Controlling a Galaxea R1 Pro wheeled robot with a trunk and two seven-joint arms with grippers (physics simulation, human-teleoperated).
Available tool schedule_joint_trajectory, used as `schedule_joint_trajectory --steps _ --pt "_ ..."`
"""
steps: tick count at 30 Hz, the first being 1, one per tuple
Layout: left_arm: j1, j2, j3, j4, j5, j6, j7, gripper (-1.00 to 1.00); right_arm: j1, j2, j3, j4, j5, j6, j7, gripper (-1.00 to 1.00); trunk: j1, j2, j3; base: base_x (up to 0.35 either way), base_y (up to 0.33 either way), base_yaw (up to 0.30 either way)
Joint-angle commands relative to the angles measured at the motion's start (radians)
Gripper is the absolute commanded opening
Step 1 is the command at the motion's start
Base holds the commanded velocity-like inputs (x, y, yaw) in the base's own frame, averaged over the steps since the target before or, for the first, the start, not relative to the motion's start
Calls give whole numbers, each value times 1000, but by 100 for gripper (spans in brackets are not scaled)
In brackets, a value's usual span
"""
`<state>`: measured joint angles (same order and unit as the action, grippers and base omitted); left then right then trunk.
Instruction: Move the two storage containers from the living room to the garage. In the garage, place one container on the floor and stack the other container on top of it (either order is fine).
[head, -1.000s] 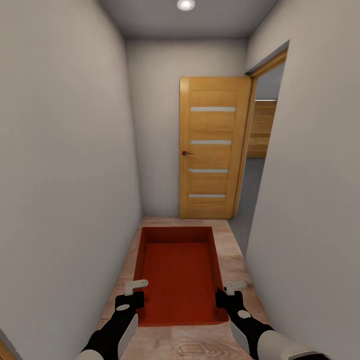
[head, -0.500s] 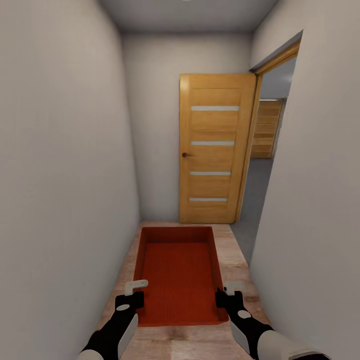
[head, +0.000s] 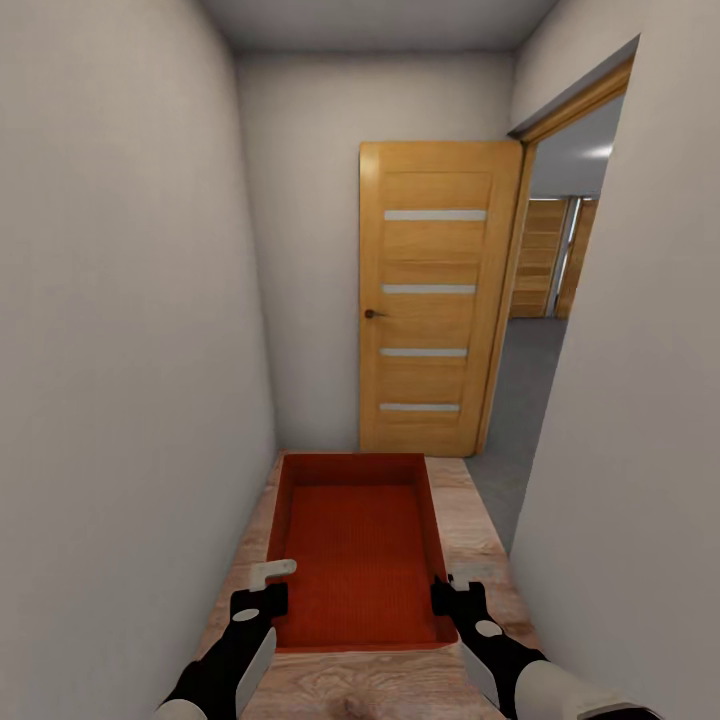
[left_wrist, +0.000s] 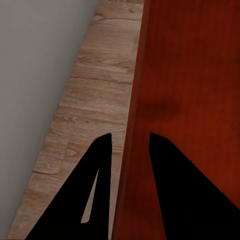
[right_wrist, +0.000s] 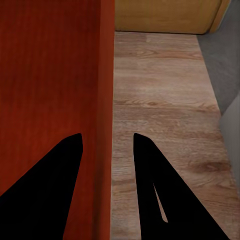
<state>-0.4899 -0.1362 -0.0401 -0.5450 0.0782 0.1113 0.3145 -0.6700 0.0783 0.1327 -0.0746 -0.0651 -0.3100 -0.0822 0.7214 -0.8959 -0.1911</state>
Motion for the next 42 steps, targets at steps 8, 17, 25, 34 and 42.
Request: schedule_joint_trajectory --steps 8,17,25,34,42 --pt "-1 6 19 -35 3 5 6 -100 0 -1 -2 2 5 0 -2 -100 1 -1 -2 323 0 0" --pt "-1 6 19 -35 3 5 6 -100 0 -1 -2 2 5 0 -2 -100 1 -1 -2 323 0 0" --pt "-1 6 19 -35 3 5 6 -100 0 -1 -2 2 5 0 -2 -100 1 -1 -2 323 0 0" --pt "-1 6 19 -47 3 5 6 -100 0 0 -2 2 5 0 -2 -100 1 -1 -2 323 2 0" --pt "-1 4 19 -53 2 7 6 -100 0 0 -2 2 5 -1 -2 -100 1 -1 -2 323 101 -148"
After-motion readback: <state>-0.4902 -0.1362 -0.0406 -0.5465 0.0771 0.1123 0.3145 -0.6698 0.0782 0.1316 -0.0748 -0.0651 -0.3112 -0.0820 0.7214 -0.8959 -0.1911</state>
